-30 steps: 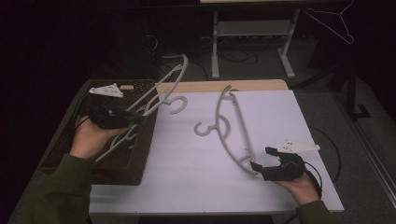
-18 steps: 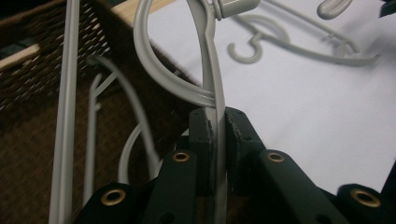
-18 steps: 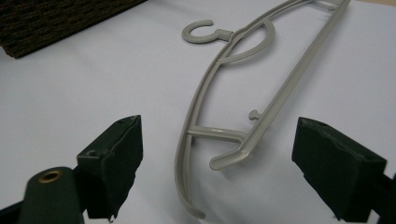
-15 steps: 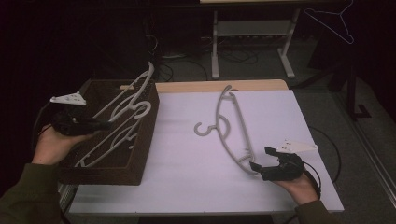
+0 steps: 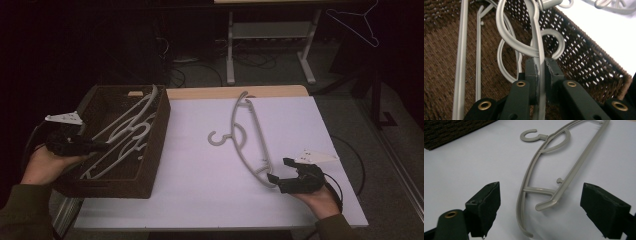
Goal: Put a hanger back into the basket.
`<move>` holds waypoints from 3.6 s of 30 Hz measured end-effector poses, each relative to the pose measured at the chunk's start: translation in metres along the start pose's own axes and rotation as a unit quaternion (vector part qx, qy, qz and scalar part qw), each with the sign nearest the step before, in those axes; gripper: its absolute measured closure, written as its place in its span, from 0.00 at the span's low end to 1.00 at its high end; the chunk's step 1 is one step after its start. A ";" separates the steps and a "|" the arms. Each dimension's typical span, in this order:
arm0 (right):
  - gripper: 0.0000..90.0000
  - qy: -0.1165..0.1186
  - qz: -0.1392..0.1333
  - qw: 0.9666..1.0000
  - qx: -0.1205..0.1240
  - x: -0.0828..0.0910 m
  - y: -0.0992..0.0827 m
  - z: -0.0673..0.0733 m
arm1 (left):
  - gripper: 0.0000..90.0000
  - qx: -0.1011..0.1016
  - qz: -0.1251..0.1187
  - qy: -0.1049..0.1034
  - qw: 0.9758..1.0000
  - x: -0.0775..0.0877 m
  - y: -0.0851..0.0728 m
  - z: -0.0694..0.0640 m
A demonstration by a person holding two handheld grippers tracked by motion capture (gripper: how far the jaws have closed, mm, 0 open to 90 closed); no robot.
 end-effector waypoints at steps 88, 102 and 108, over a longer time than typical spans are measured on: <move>0.99 -0.011 0.137 0.990 0.020 -0.021 -0.024 -0.013 | 0.17 -0.033 -0.151 -0.091 0.984 -0.120 0.123 -0.172; 0.99 0.064 0.171 0.981 0.069 -0.037 -0.035 0.033 | 0.17 -0.013 -0.123 -0.070 0.990 -0.162 0.096 -0.159; 0.99 0.111 0.166 0.974 0.104 -0.052 -0.029 0.073 | 0.17 -0.012 -0.112 -0.069 0.991 -0.169 0.091 -0.157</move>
Point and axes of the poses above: each handheld gripper's, and its own axes: x roughly backward along the jaws, y roughly out of its top, z roughly to its left, the point moved 10 cm from there along -x, roughly forward along the jaws, and after that the axes turned 6 degrees about z, right-handed, at the moved point
